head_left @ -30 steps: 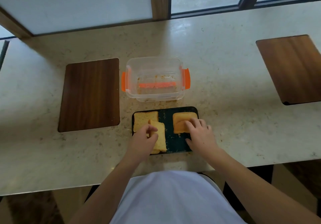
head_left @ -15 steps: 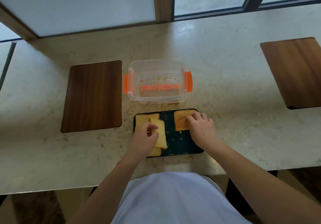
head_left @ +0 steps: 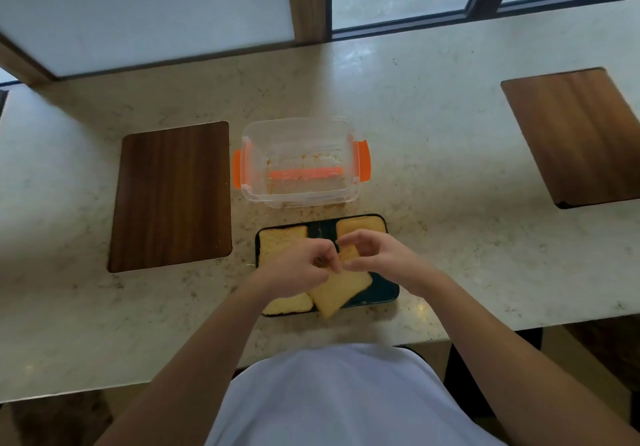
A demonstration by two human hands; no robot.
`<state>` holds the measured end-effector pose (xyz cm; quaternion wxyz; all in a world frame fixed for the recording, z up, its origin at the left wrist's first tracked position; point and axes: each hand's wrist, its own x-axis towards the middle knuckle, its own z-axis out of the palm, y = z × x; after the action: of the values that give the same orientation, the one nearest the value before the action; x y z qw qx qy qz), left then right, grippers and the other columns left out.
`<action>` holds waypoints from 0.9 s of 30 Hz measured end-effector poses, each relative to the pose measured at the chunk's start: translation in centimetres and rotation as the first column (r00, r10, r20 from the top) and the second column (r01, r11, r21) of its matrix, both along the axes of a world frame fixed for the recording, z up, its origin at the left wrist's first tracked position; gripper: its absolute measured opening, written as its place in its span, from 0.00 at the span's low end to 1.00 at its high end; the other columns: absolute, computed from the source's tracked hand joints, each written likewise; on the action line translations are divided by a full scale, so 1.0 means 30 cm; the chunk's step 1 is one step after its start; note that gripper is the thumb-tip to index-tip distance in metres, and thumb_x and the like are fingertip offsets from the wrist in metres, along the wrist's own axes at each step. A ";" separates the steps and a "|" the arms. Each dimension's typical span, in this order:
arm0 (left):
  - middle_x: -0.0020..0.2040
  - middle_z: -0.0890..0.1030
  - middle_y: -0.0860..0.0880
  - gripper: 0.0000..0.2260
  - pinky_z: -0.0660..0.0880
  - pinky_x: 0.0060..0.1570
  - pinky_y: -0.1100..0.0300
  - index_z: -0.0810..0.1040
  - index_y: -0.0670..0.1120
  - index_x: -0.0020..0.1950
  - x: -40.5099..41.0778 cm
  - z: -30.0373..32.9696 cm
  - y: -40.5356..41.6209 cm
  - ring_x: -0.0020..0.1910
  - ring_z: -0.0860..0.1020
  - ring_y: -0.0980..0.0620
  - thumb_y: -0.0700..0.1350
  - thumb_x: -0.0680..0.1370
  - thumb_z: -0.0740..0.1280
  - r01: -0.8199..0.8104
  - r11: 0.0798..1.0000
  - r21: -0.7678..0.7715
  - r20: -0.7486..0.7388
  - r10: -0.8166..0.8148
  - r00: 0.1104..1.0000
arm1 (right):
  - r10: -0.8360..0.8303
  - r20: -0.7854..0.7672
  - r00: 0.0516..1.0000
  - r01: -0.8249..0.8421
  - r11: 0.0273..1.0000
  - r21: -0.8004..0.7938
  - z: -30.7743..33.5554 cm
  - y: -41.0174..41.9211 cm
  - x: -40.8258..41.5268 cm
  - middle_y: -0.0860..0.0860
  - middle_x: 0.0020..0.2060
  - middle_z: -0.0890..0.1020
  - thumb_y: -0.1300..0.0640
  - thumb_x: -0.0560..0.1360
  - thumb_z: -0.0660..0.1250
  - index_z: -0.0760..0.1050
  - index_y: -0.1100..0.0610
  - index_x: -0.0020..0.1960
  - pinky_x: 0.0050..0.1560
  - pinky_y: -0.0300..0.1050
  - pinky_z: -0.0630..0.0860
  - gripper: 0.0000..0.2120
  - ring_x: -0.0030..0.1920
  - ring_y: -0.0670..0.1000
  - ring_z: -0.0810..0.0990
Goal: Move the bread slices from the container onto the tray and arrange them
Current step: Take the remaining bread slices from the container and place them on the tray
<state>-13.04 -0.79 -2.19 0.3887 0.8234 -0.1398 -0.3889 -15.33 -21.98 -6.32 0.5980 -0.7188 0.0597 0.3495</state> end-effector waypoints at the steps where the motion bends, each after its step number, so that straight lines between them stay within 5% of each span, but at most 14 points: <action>1: 0.46 0.81 0.52 0.12 0.78 0.42 0.52 0.78 0.54 0.45 0.017 0.005 -0.008 0.44 0.80 0.51 0.36 0.72 0.65 0.006 1.000 -0.021 -0.020 -0.007 1.000 | -0.041 -0.008 0.999 0.041 0.999 0.035 0.004 -0.009 -0.004 0.42 0.43 0.84 0.51 0.71 0.77 0.82 0.44 0.57 0.53 0.47 0.78 0.15 0.46 0.45 0.82; 5: 0.48 0.84 0.53 0.13 0.79 0.39 0.62 0.78 0.53 0.51 0.044 -0.022 -0.029 0.45 0.83 0.55 0.38 0.72 0.72 -0.326 0.935 -0.142 -0.159 0.303 0.940 | -0.297 -0.139 0.945 0.320 0.925 0.204 -0.013 -0.061 -0.033 0.56 0.51 0.85 0.59 0.73 0.76 0.82 0.58 0.57 0.56 0.56 0.82 0.13 0.52 0.57 0.85; 9: 0.51 0.82 0.43 0.13 0.83 0.42 0.54 0.80 0.47 0.54 0.014 -0.100 -0.064 0.49 0.83 0.46 0.39 0.72 0.77 -0.612 0.786 -0.086 -0.368 0.546 0.753 | -0.474 -0.237 0.848 0.524 0.819 0.234 -0.027 -0.088 -0.055 0.57 0.51 0.85 0.60 0.71 0.77 0.78 0.62 0.59 0.52 0.55 0.83 0.19 0.52 0.57 0.85; 16: 0.50 0.82 0.45 0.10 0.83 0.37 0.57 0.79 0.46 0.50 -0.050 -0.210 -0.136 0.46 0.84 0.50 0.39 0.72 0.77 -0.688 0.726 -0.018 -0.350 0.640 0.684 | -0.532 -0.045 0.845 0.521 0.840 -0.151 -0.066 -0.076 -0.057 0.55 0.51 0.84 0.56 0.73 0.77 0.79 0.56 0.53 0.53 0.53 0.80 0.12 0.53 0.54 0.82; 21: 0.49 0.81 0.46 0.10 0.84 0.37 0.56 0.78 0.47 0.50 -0.065 -0.247 -0.163 0.47 0.82 0.51 0.38 0.73 0.75 -0.728 0.685 0.020 -0.247 0.709 0.661 | -0.453 -0.038 0.891 0.432 0.871 -0.233 -0.072 -0.061 -0.076 0.51 0.54 0.84 0.61 0.75 0.74 0.77 0.54 0.60 0.57 0.53 0.81 0.15 0.53 0.51 0.83; 24: 0.49 0.81 0.48 0.10 0.83 0.42 0.53 0.78 0.49 0.49 -0.065 -0.245 -0.167 0.47 0.81 0.51 0.37 0.73 0.74 -0.716 0.696 0.050 -0.163 0.713 0.682 | -0.425 0.001 0.905 0.409 0.870 -0.274 -0.068 -0.055 -0.093 0.50 0.54 0.83 0.62 0.75 0.73 0.76 0.55 0.64 0.54 0.48 0.81 0.18 0.53 0.49 0.82; 27: 0.54 0.77 0.50 0.15 0.75 0.39 0.62 0.77 0.50 0.54 -0.073 -0.232 -0.170 0.48 0.77 0.53 0.34 0.72 0.71 -0.605 0.785 0.132 -0.035 0.614 0.789 | -0.381 0.004 0.924 0.362 0.875 -0.320 -0.071 -0.053 -0.110 0.49 0.59 0.81 0.59 0.76 0.73 0.75 0.54 0.67 0.59 0.50 0.79 0.21 0.58 0.50 0.80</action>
<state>-15.23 -5.90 -9.14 0.4511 0.8298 0.1707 -0.2807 -18.62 -23.57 -8.44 0.5297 -0.7691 0.2693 0.2351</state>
